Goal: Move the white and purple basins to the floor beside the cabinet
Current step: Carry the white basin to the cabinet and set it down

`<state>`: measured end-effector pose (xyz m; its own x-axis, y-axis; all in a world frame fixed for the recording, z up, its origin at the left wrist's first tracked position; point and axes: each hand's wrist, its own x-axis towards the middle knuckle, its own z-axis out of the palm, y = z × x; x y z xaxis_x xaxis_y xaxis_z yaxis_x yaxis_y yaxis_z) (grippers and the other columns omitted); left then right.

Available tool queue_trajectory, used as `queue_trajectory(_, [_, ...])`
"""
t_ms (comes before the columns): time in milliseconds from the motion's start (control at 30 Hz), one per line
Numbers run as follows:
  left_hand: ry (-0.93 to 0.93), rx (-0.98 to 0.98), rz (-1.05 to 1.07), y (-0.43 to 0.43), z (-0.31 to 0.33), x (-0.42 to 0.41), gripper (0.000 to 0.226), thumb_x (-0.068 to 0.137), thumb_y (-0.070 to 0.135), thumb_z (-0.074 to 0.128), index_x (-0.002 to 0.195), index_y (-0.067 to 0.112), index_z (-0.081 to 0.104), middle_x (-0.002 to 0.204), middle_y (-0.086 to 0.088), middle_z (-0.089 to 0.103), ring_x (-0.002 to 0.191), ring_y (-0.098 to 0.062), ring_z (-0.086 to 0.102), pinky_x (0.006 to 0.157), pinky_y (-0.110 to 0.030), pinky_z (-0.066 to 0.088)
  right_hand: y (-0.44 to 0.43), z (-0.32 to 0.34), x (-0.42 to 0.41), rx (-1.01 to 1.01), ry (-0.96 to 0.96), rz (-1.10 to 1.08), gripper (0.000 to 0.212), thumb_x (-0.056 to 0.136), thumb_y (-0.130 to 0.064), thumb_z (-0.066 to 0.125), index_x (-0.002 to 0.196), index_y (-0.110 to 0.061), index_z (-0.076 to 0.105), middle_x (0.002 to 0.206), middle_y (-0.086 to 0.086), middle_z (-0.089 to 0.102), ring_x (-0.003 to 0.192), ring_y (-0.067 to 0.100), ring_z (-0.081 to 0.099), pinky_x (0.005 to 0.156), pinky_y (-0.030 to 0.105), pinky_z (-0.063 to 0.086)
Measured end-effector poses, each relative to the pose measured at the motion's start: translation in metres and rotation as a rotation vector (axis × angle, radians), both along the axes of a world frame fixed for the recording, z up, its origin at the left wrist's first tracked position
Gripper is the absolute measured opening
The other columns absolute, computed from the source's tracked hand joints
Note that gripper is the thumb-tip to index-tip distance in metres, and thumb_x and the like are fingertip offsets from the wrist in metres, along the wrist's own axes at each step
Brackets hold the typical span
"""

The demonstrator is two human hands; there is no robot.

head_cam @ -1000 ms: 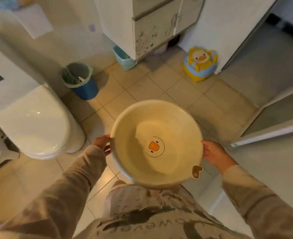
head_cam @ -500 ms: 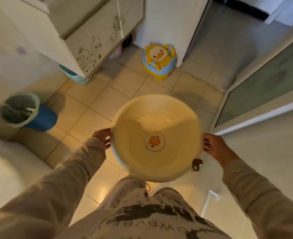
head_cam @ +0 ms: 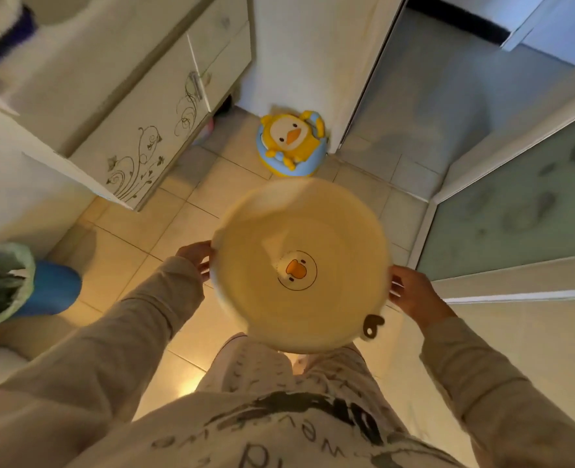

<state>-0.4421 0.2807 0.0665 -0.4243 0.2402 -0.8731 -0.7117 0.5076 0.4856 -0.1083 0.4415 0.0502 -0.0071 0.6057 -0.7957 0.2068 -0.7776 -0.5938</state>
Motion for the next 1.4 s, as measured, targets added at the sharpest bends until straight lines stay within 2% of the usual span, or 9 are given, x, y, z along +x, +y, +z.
queue_trajectory(300, [0.014,-0.032,0.075,0.086,-0.018,-0.023,0.041,0.084,-0.011,0.048,0.122,-0.001,0.058,0.11,-0.012,0.057,0.099,-0.03,0.052,0.101,-0.043,0.045,0.129,-0.011,-0.042,-0.014,-0.004,0.125,0.012,0.087,-0.006,0.053,0.083,-0.006,0.064,0.082,0.011,0.061,0.077,0.025,0.058,0.067,0.035,0.049])
queue_trajectory(433, [-0.016,-0.093,0.256,0.115,-0.028,-0.015,0.025,0.084,-0.009,0.049,0.103,0.005,0.06,0.085,-0.007,0.059,0.075,-0.023,0.054,0.091,-0.038,0.046,0.205,-0.009,-0.071,-0.023,-0.003,0.334,0.025,0.09,-0.007,0.052,0.111,0.002,0.06,0.096,0.017,0.059,0.094,0.031,0.055,0.074,0.037,0.05])
queue_trajectory(500, [-0.043,-0.137,0.348,0.127,-0.029,-0.008,0.012,0.085,-0.005,0.05,0.087,0.003,0.059,0.079,-0.004,0.056,0.069,-0.021,0.051,0.077,-0.036,0.048,0.242,-0.005,-0.089,-0.036,0.004,0.407,0.023,0.09,-0.008,0.051,0.109,0.0,0.06,0.097,0.017,0.058,0.096,0.031,0.054,0.073,0.038,0.049])
queue_trajectory(567, [-0.064,-0.157,0.449,0.138,-0.033,0.0,0.017,0.086,-0.002,0.051,0.072,0.005,0.057,0.077,-0.004,0.056,0.068,-0.02,0.051,0.063,-0.033,0.046,0.277,-0.004,-0.11,-0.04,-0.002,0.495,0.021,0.089,-0.008,0.05,0.106,-0.001,0.061,0.1,0.017,0.058,0.096,0.031,0.054,0.073,0.037,0.048])
queue_trajectory(767, [-0.063,-0.132,0.709,0.164,-0.035,0.024,0.024,0.086,-0.003,0.048,0.066,0.008,0.054,0.072,-0.005,0.054,0.064,-0.02,0.048,0.059,-0.03,0.043,0.353,-0.013,-0.18,-0.048,-0.046,0.764,0.028,0.088,-0.007,0.052,0.113,0.0,0.062,0.094,0.016,0.06,0.089,0.029,0.056,0.074,0.037,0.048])
queue_trajectory(967, [-0.055,-0.122,0.89,0.159,-0.032,0.026,0.021,0.086,-0.001,0.047,0.07,0.009,0.055,0.074,-0.005,0.053,0.066,-0.02,0.048,0.062,-0.029,0.044,0.365,-0.028,-0.25,-0.09,-0.057,0.925,0.008,0.086,-0.015,0.059,0.085,-0.011,0.066,0.082,0.009,0.064,0.076,0.023,0.061,0.063,0.032,0.05])
queue_trajectory(1200, [-0.074,-0.1,0.975,0.137,-0.033,0.004,0.012,0.088,0.003,0.048,0.083,0.009,0.058,0.078,-0.004,0.054,0.07,-0.019,0.05,0.07,-0.034,0.046,0.349,-0.033,-0.305,-0.109,-0.089,0.957,0.006,0.086,-0.01,0.056,0.085,-0.014,0.06,0.086,0.009,0.063,0.078,0.022,0.06,0.06,0.032,0.048])
queue_trajectory(1300, [-0.077,-0.091,0.972,0.129,-0.035,-0.012,0.016,0.088,0.004,0.048,0.076,0.011,0.056,0.077,-0.004,0.052,0.069,-0.02,0.049,0.065,-0.032,0.044,0.344,-0.035,-0.324,-0.112,-0.096,0.974,0.006,0.086,-0.01,0.055,0.086,-0.013,0.06,0.089,0.01,0.063,0.08,0.023,0.06,0.06,0.033,0.048])
queue_trajectory(1400, [-0.088,-0.102,0.954,0.128,-0.036,-0.025,0.017,0.087,0.005,0.048,0.074,0.012,0.056,0.079,-0.005,0.053,0.07,-0.02,0.05,0.073,-0.035,0.046,0.339,-0.038,-0.339,-0.121,-0.104,1.009,0.01,0.087,-0.01,0.053,0.093,-0.013,0.06,0.091,0.009,0.062,0.081,0.021,0.059,0.061,0.032,0.048])
